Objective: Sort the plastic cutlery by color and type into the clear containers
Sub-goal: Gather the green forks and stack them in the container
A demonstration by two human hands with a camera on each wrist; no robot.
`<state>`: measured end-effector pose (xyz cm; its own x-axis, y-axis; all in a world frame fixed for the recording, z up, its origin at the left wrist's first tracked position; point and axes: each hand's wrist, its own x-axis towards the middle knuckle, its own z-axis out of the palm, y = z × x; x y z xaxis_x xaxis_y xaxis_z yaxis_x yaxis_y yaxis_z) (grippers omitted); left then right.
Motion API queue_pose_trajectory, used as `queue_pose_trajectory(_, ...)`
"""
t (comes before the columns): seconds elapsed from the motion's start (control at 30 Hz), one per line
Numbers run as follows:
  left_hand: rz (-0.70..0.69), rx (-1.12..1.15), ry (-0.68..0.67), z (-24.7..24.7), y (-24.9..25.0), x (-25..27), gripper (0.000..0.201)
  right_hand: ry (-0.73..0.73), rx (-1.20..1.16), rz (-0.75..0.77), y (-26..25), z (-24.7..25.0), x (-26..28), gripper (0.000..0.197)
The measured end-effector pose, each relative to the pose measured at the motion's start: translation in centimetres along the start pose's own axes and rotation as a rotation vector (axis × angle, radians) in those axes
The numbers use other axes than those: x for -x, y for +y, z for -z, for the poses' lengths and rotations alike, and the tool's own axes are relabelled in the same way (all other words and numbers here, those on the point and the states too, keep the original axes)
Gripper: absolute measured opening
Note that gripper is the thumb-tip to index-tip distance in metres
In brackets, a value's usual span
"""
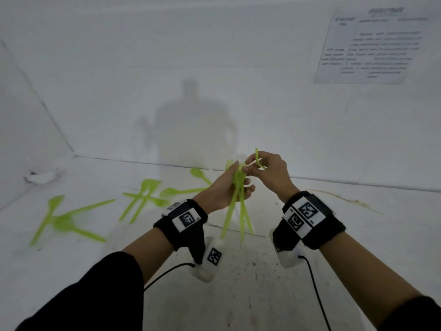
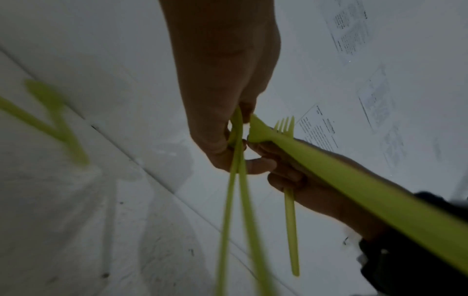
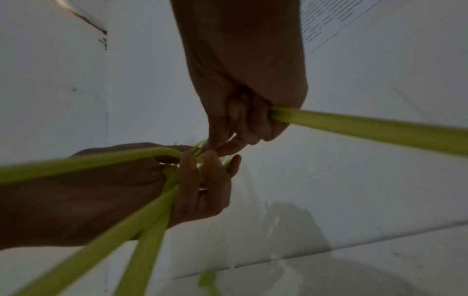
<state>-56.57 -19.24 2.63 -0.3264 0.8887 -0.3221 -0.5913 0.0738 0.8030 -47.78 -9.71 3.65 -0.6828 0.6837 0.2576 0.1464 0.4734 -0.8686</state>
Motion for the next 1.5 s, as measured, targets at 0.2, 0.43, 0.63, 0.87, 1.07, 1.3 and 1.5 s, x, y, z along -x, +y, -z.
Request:
queue_pose_trajectory(0.2, -0.004, -0.095, 0.112, 3.4, -1.0, 2.2, 0.033, -0.163, 0.049, -0.196, -0.7, -3.5, 0.2, 0.029)
queue_pose_trajectory(0.43, -0.078, 0.087, 0.351, 6.8, -0.5, 3.3, 0.026, -0.370, -0.286, -0.431, -2.4, -7.3, 0.5, 0.025)
queue_pose_trajectory(0.63, -0.121, 0.062, 0.362, 8.5, -0.1, 3.1, 0.022, -0.327, -0.041, -0.159, -2.3, -11.2, 1.5, 0.016)
queue_pose_trajectory(0.87, -0.150, 0.054, 0.558, 12.1, 0.8, 3.3, 0.023, -0.316, 0.051, -0.099, -1.3, -13.0, 0.1, 0.022)
queue_pose_trajectory(1.07, -0.177, 0.186, 0.629, 14.5, 1.3, 4.2, 0.020, -0.382, 0.737, 0.068, 3.9, -14.1, -2.7, 0.051)
queue_pose_trajectory(1.3, -0.157, 0.227, 0.584, 15.2, 1.0, 4.7, 0.019, -0.404, 0.804, 0.022, 4.6, -14.4, -3.9, 0.028)
queue_pose_trajectory(1.5, -0.124, 0.146, 0.497, 14.0, 0.7, 4.9, 0.012, -0.487, 0.668, -0.228, 4.0, -13.5, -3.3, 0.054)
